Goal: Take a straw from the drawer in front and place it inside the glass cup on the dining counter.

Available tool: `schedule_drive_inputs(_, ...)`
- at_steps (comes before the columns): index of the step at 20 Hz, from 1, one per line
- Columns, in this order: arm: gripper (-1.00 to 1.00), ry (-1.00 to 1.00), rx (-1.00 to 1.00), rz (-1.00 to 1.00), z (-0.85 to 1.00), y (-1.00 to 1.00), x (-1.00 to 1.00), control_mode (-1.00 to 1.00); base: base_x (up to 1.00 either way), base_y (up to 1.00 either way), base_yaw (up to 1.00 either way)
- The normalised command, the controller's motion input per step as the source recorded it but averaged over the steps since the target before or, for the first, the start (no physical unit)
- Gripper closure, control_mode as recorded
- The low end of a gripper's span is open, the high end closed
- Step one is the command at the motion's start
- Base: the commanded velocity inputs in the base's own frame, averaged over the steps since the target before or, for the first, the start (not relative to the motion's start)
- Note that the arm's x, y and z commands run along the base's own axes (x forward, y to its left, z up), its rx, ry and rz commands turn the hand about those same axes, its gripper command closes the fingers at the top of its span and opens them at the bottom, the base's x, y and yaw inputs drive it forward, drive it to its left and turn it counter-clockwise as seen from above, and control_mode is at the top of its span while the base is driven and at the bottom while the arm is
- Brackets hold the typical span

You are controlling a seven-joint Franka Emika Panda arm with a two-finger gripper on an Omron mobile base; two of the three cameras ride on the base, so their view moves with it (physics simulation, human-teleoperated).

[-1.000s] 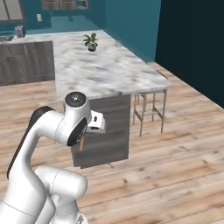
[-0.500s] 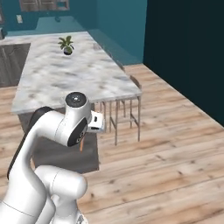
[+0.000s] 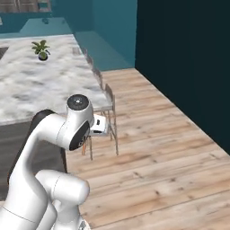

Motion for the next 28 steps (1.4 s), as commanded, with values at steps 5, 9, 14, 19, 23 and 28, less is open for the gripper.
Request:
schedule_drive_inputs(5, 1.00, 0.00, 0.00, 0.00, 0.00, 0.00, 0.00, 1.00, 1.00, -1.00, 0.00)
schedule_drive_inputs(9, 1.00, 0.00, 0.00, 0.00, 0.00, 0.00, 0.00, 1.00, 1.00, -1.00, 0.00)
schedule_drive_inputs(14, 1.00, 0.00, 0.00, 0.00, 0.00, 0.00, 0.00, 1.00, 1.00, -1.00, 0.00)
schedule_drive_inputs(19, 1.00, 0.00, 0.00, 0.00, 0.00, 0.00, 0.00, 1.00, 1.00, -0.87, 0.04)
schedule_drive_inputs(23, 1.00, 0.00, 0.00, 0.00, 0.00, 0.00, 0.00, 1.00, 1.00, -0.71, 0.00)
schedule_drive_inputs(28, 1.00, 0.00, 0.00, 0.00, 0.00, 0.00, 0.00, 1.00, 1.00, -0.17, 0.01)
